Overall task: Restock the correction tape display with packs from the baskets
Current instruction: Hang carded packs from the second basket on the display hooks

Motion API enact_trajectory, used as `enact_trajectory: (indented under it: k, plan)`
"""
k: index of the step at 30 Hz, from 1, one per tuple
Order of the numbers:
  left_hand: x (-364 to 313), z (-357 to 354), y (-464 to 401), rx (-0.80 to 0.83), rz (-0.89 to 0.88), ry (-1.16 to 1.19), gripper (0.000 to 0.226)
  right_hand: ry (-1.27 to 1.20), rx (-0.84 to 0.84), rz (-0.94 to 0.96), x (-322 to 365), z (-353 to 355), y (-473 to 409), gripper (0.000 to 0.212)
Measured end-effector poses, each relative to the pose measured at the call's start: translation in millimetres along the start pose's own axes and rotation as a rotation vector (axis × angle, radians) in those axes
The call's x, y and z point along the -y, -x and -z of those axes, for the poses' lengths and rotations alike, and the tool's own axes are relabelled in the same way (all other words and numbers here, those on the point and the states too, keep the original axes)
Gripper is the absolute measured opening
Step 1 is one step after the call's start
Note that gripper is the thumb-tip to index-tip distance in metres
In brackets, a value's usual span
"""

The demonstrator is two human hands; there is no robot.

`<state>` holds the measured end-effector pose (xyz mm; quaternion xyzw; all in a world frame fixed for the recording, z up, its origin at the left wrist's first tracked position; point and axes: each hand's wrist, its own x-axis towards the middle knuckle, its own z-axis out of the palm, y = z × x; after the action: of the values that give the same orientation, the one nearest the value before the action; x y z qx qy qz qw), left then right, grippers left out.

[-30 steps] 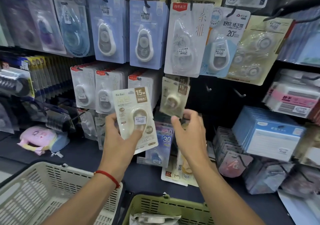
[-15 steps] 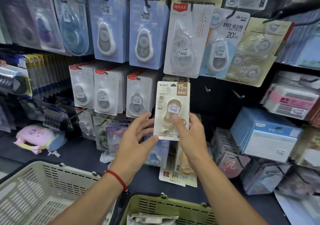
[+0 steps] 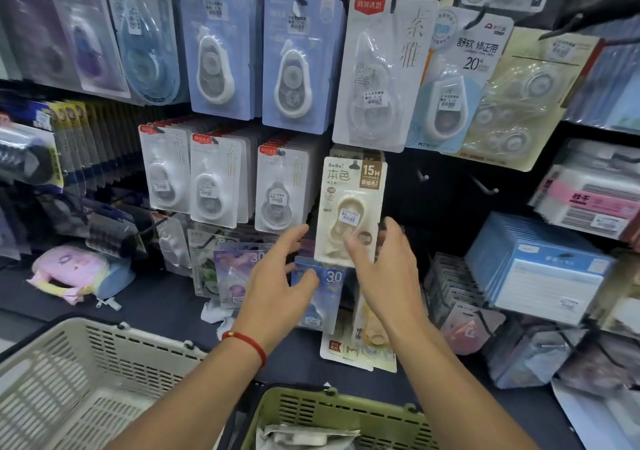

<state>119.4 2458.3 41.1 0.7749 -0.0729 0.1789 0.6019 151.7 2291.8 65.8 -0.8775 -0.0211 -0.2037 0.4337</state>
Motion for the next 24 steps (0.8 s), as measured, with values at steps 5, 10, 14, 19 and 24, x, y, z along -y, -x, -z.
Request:
enact_trajectory:
  k: [5,10,14,19,24]
  plan:
    - [10,-1,-30,-0.163,-0.134,-0.339,0.068,0.399,-0.024,0.453,-17,-10,-13,0.053]
    - [22,-5,-54,-0.125,-0.165,-0.458,0.082,0.700,0.083,0.458,-17,-30,-64,0.060]
    - [37,7,-61,-0.091,-0.196,-0.530,0.087,0.782,0.056,0.335,-20,-43,-90,0.066]
    - [43,10,-61,-0.041,-0.223,-0.601,0.091,0.833,0.105,0.272,-29,-56,-119,0.080]
    - [47,18,-60,-0.015,-0.265,-0.670,0.089,0.822,0.137,0.276,-31,-52,-121,0.071]
